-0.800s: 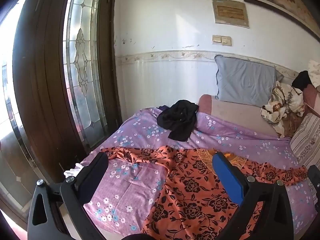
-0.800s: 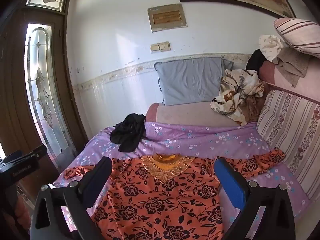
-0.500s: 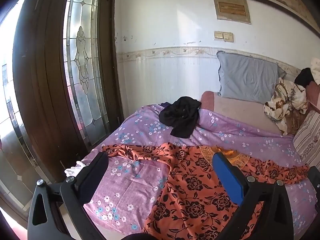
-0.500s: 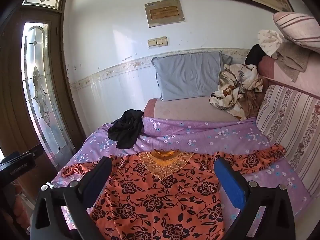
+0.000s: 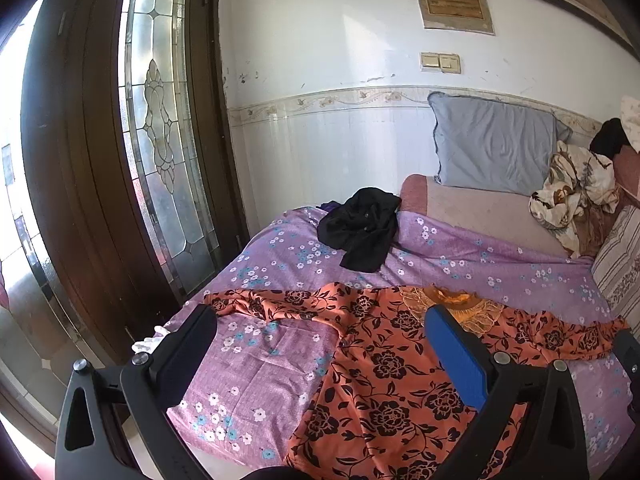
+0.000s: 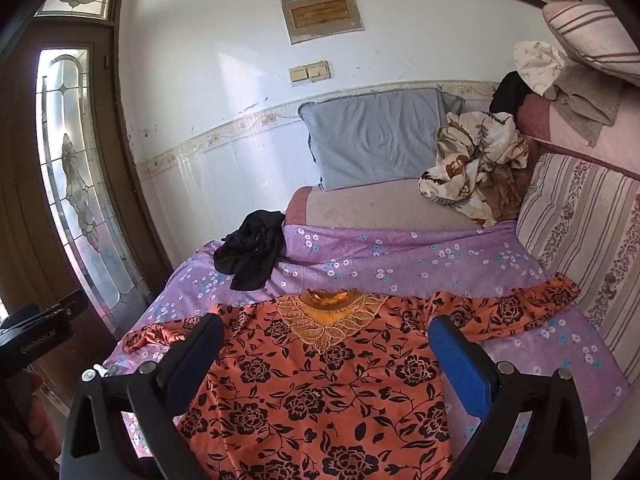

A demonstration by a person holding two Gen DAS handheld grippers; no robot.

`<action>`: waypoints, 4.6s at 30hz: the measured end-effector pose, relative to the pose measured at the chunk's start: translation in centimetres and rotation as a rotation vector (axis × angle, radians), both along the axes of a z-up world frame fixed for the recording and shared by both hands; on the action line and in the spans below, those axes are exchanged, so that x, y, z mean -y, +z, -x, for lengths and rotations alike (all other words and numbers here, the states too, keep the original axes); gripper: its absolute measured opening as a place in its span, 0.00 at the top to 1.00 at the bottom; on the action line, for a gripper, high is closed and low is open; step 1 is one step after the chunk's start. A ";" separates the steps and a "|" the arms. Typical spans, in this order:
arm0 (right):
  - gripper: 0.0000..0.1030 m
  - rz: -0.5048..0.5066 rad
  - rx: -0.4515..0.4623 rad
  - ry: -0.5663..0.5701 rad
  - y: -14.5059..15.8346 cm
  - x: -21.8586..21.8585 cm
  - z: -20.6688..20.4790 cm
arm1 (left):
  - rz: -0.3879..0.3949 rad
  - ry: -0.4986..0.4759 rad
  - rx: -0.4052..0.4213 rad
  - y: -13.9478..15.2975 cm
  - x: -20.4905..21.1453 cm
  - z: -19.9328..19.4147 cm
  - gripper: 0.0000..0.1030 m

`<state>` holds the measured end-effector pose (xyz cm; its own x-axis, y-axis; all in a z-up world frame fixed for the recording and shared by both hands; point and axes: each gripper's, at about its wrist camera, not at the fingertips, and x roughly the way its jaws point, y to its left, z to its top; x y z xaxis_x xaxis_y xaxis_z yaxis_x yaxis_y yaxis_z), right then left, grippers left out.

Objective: Fold small clothes

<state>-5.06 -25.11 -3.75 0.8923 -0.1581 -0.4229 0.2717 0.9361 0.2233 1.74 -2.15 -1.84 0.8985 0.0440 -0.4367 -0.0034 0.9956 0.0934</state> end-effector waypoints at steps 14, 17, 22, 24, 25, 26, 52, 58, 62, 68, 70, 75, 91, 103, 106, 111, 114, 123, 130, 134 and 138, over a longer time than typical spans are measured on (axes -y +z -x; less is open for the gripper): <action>0.00 -0.033 -0.019 0.004 -1.2 1.0 -1.2 | -0.034 -0.017 -0.023 -0.6 1.8 -0.8 0.00; 0.00 -0.035 -0.017 0.005 -1.2 1.2 -1.3 | -0.032 -0.016 -0.018 -0.5 1.8 -0.7 0.00; 0.00 -0.034 -0.019 0.003 -1.1 1.2 -1.3 | -0.028 -0.019 -0.022 -0.5 1.7 -0.7 0.00; 0.00 -0.034 -0.020 0.004 -1.0 1.1 -1.2 | -0.028 -0.021 -0.025 -0.5 1.7 -0.7 0.00; 0.00 -0.033 -0.019 0.003 -1.1 1.1 -1.2 | -0.027 -0.022 -0.025 -0.5 1.7 -0.6 0.00; 0.00 -0.033 -0.018 0.003 -1.0 1.1 -1.2 | -0.026 -0.023 -0.024 -0.5 1.7 -0.6 0.00; 0.00 -0.060 -0.053 -0.025 -2.9 3.1 -3.1 | -0.059 -0.035 -0.072 -2.5 3.7 -3.2 0.00; 0.00 -0.091 -0.088 -0.062 -4.8 5.2 -4.9 | -0.080 -0.045 -0.109 -4.4 5.1 -5.8 0.00; 0.00 -0.124 -0.128 -0.106 -7.0 7.5 -7.0 | -0.095 -0.052 -0.140 -6.4 6.4 -8.5 0.00; 0.00 -0.303 -0.140 -0.180 -12.6 15.9 -9.3 | -0.110 -0.107 -0.309 -13.9 9.4 -15.8 0.00; 0.00 -0.412 -0.101 -0.255 -15.1 20.8 -8.1 | -0.112 -0.136 -0.403 -17.8 10.6 -18.5 0.00; 0.00 -0.758 0.024 -0.510 -22.4 33.2 -2.4 | -0.179 -0.132 -0.480 -25.6 12.8 -21.9 0.00; 0.28 -0.856 0.178 -0.800 -30.4 49.7 -2.2 | -0.016 -0.189 -0.588 -30.6 11.7 -23.3 0.00; 0.92 -0.831 0.226 -0.710 -29.2 51.2 -4.8 | -0.062 -0.172 -0.656 -30.2 12.1 -24.9 0.00; 0.92 -0.804 0.255 -0.568 -25.1 47.8 -7.7 | -0.082 -0.130 -0.580 -28.3 11.0 -24.8 0.00; 0.92 -0.745 0.247 -0.281 -17.9 38.1 -14.0 | -0.090 -0.022 -0.456 -24.9 7.7 -24.6 0.00; 0.92 -0.751 0.210 -0.102 -15.3 30.4 -18.0 | -0.088 0.073 -0.425 -24.0 4.7 -25.0 0.00; 0.89 -0.863 -0.012 0.277 -19.1 6.6 -30.0 | -0.035 0.382 -0.363 -22.7 -7.2 -26.3 0.00; 0.65 -0.670 -0.382 0.449 -23.8 -3.5 -33.8 | 0.074 0.445 -0.402 -23.1 -12.6 -26.4 0.00; 0.27 -0.564 -0.341 0.507 -21.5 -3.0 -30.7 | 0.082 0.407 -0.388 -23.0 -11.3 -26.3 0.00; 0.26 -0.395 -0.325 0.386 -19.0 0.9 -26.7 | 0.046 0.305 -0.376 -23.0 -7.5 -26.5 0.00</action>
<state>21.65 -25.97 -22.75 0.6702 0.3723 -0.6420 0.0435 0.8439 0.5348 28.24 5.38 -24.83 0.6272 0.2538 -0.7363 -0.2697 0.9577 0.1004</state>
